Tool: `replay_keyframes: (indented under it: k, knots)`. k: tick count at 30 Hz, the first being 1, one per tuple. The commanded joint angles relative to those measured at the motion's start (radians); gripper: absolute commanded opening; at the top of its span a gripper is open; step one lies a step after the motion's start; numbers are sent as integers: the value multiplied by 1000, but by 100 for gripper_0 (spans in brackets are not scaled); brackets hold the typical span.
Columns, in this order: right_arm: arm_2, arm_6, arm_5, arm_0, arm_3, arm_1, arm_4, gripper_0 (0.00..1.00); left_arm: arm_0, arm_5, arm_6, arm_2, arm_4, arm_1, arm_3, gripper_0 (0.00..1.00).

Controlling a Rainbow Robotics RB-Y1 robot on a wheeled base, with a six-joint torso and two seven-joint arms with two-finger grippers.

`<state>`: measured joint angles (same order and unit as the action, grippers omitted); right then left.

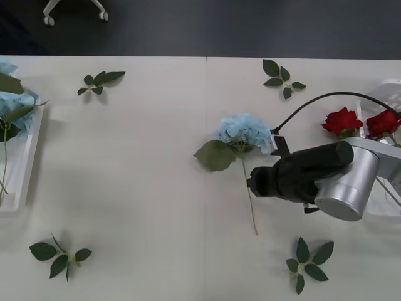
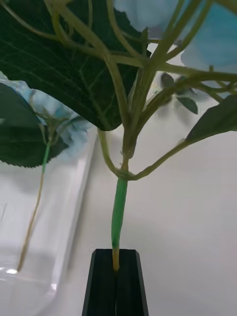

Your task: Put the red flowers into the right box and the blue flowers into the left box

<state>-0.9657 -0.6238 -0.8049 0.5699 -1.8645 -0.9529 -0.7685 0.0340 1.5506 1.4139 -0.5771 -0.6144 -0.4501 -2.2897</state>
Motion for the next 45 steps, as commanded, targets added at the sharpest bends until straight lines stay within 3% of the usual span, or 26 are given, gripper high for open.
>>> replay_keyframes:
  k: [1,13,23,30,31,32,33,34,35,37,45]
  knots:
    - [-53,53,61,70,34,-30,-6,45,-85,-115,-1,-12,39,-4,-2,0]
    - [-173,41,155,150,70,-70,-43,44,-111,-267,-36,-115,59,-4,190,0]
    - [-229,29,207,203,113,-53,-74,45,-68,-497,-44,-116,84,-12,443,0]
    - [-245,21,233,215,142,-17,-92,44,-43,-521,-39,-106,93,-12,523,0]
    - [-252,21,245,219,148,-9,-95,45,-43,-521,-43,-101,94,-12,524,2]
    - [-258,21,253,219,154,-3,-98,44,-45,-521,-43,-99,94,-10,524,16]
    - [-263,19,256,219,159,5,-98,44,-45,-521,-46,-95,94,-12,526,53]
    - [-263,19,256,220,162,9,-100,44,-45,-521,-44,-92,93,-12,526,78]
    - [-263,18,256,219,165,16,-101,44,-45,-521,-44,-92,87,-12,526,93]
    - [-263,18,256,219,165,26,-101,44,-45,-521,-43,-92,71,-12,518,100]
    - [-263,15,256,217,172,62,-104,44,-45,-446,-44,-70,-16,-10,406,100]
